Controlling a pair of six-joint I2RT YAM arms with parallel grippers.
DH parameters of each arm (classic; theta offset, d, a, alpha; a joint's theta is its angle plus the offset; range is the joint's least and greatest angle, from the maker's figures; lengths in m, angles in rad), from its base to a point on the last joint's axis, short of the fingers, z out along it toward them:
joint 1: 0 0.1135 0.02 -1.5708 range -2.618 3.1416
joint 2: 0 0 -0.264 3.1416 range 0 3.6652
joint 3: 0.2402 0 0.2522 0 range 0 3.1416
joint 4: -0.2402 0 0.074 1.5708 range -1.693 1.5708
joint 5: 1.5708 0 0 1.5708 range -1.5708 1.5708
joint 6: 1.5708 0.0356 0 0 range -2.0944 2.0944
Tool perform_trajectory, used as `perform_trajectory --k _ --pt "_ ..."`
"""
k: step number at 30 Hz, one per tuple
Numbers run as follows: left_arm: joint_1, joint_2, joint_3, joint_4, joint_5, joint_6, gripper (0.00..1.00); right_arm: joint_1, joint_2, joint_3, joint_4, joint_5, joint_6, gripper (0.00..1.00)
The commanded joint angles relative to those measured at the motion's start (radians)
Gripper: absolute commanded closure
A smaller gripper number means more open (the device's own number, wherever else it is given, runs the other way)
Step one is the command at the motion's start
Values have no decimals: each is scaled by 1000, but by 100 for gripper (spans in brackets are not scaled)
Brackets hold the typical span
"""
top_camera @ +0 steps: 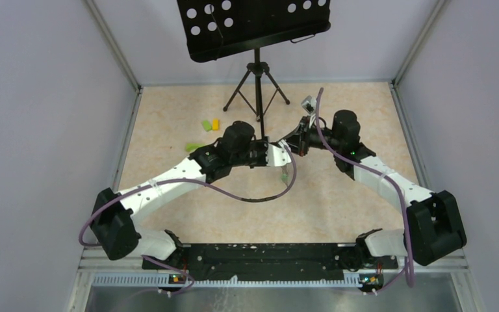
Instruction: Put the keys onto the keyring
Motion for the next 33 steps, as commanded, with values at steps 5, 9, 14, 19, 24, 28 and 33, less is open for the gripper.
perform_trajectory --k 5,9,14,19,24,28,33 --pt "-33 32 65 42 -12 -53 95 -8 1 2 52 51 3 100" --pt "-32 34 73 44 -47 -97 85 -9 -4 -1 55 50 -6 100" --pt "-29 16 57 51 -37 -112 71 -13 -13 1 57 40 -33 100" --pt "-9 -6 41 47 -28 -115 63 -23 -29 1 52 21 -74 100" --pt "42 -43 20 20 25 -120 56 -32 -42 -2 55 -25 -122 100" --pt "102 -60 22 -3 112 -143 50 -33 -38 -9 85 -104 -153 100" --pt "204 -52 51 -32 361 -201 48 -33 -39 -20 125 -174 -174 100"
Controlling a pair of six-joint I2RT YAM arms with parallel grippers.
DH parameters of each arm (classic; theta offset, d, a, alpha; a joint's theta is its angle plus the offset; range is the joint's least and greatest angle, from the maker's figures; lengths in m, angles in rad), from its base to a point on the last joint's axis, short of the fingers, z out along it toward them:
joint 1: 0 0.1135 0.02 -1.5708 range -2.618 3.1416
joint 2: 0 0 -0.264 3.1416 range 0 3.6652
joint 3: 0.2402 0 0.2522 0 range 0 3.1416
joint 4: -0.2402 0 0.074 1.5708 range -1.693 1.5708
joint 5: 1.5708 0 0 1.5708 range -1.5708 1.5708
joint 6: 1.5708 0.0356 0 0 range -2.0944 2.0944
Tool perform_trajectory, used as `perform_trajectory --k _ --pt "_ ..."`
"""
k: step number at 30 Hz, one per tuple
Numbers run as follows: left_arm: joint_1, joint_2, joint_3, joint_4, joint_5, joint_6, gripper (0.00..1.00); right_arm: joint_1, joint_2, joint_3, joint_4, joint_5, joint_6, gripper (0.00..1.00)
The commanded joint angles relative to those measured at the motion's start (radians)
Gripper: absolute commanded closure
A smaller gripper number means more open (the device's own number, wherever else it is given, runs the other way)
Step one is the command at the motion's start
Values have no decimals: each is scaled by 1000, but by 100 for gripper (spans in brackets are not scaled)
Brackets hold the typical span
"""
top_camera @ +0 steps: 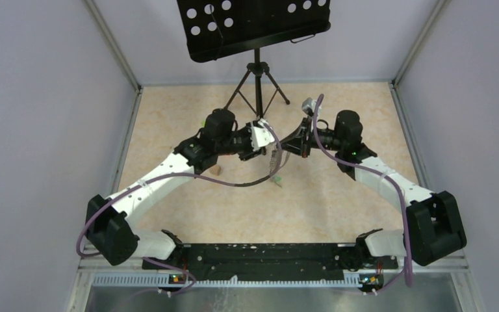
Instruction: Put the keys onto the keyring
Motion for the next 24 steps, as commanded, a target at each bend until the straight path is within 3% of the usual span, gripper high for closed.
perform_trajectory --k 1,11,24 --pt "78 -11 31 -21 287 -72 48 -10 -36 -11 103 -112 -44 100" --pt "126 52 -1 122 672 -187 50 -10 -22 -13 121 -214 -72 100" --pt "126 91 -42 205 710 -222 58 -9 -20 -16 138 -225 -53 100"
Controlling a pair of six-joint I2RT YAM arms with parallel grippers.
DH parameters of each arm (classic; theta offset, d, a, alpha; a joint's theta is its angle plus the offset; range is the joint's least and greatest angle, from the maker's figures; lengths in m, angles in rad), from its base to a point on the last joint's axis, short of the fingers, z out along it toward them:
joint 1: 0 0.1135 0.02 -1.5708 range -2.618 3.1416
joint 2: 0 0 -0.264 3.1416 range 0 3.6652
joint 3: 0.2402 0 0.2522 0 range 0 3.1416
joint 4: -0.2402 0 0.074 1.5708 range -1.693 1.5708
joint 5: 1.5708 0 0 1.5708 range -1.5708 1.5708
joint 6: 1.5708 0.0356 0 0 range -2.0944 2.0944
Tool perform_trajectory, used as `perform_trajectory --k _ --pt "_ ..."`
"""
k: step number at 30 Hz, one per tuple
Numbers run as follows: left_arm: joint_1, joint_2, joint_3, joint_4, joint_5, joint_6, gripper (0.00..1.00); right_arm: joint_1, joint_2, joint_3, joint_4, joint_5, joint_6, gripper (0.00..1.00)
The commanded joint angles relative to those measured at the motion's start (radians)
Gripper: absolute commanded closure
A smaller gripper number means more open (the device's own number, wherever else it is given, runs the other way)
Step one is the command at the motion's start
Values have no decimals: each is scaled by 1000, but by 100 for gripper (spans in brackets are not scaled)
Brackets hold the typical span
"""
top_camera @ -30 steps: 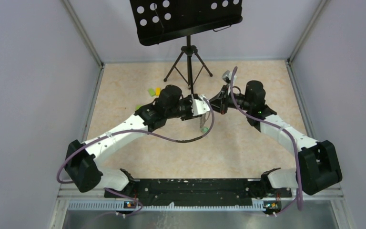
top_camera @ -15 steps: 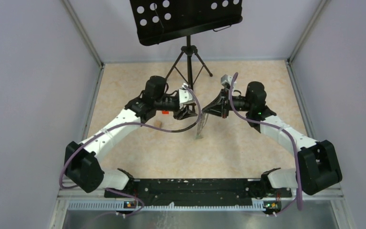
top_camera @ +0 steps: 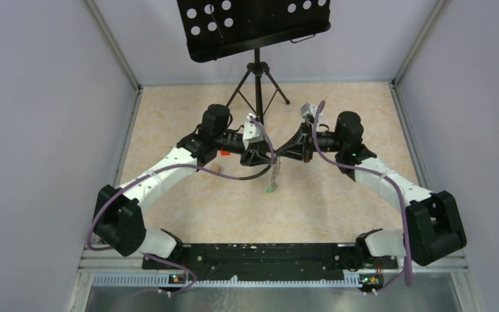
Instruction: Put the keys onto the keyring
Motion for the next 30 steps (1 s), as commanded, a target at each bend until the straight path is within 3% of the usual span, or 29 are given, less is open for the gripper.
perform_trajectory --k 1,16,25,30 --pt "5 13 -9 57 41 -9 59 -10 -19 4 74 -29 -3 100" --pt "4 33 -1 75 53 -28 78 -10 -14 4 85 -31 8 100" --pt "5 39 2 87 62 -44 99 -9 -12 1 77 -31 2 100" --pt "4 31 4 81 46 -45 100 -10 -11 8 48 -24 -24 100"
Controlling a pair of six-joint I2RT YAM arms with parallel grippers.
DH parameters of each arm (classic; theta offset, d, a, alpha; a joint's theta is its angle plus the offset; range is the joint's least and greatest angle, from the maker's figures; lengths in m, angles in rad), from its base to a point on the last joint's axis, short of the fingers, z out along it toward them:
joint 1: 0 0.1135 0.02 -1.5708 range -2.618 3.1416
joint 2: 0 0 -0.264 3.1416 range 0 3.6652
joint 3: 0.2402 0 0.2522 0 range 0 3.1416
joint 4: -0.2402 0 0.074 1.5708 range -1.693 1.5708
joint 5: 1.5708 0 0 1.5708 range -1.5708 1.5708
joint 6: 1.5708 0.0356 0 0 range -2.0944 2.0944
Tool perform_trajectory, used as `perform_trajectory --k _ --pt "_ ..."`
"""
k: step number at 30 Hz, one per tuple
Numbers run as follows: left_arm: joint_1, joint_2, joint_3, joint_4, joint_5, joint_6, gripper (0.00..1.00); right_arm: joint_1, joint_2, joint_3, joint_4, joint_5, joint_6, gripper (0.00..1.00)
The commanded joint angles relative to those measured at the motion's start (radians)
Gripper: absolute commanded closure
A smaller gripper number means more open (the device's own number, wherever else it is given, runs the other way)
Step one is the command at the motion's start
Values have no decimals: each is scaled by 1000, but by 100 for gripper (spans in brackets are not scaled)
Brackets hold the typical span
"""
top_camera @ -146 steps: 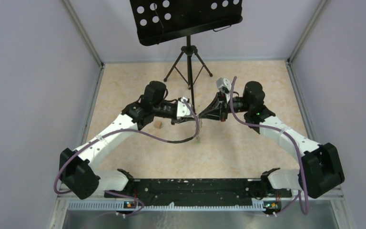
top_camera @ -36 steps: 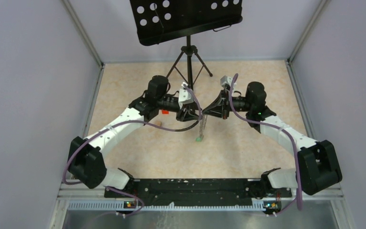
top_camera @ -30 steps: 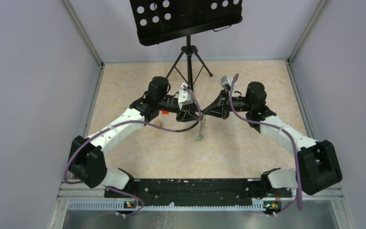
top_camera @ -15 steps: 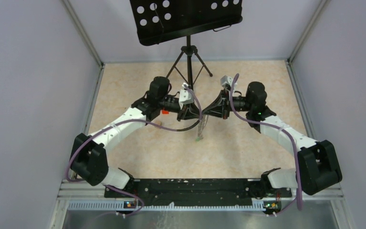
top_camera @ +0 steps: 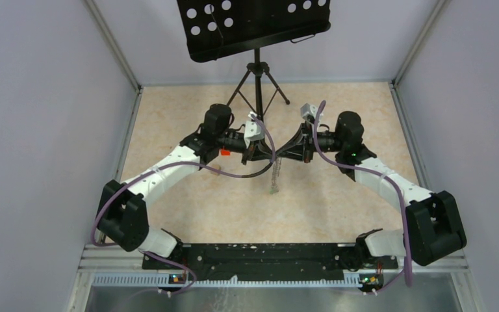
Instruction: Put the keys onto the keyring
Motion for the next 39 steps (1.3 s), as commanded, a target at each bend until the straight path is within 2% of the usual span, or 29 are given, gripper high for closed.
perform_trajectory --k 1,5,9,13,19,33,39 --pt "-1 -12 11 25 16 -10 100 -10 -11 9 23 4 -46 100" --pt "-2 -26 24 -22 -14 2 100 -10 -12 22 -32 17 -101 100" --pt "-3 -45 40 -84 -58 34 100 -10 -17 52 -159 26 -233 100" --pt "-3 -61 39 -126 -92 61 100 -10 -27 71 -244 37 -318 94" --pt "-15 -59 50 -164 -124 77 100 -7 -26 80 -293 39 -360 85" --pt "-38 -50 69 -195 -152 92 100 32 -27 93 -349 17 -415 74" --pt "-44 -47 70 -196 -145 95 100 52 -21 99 -363 31 -431 73"
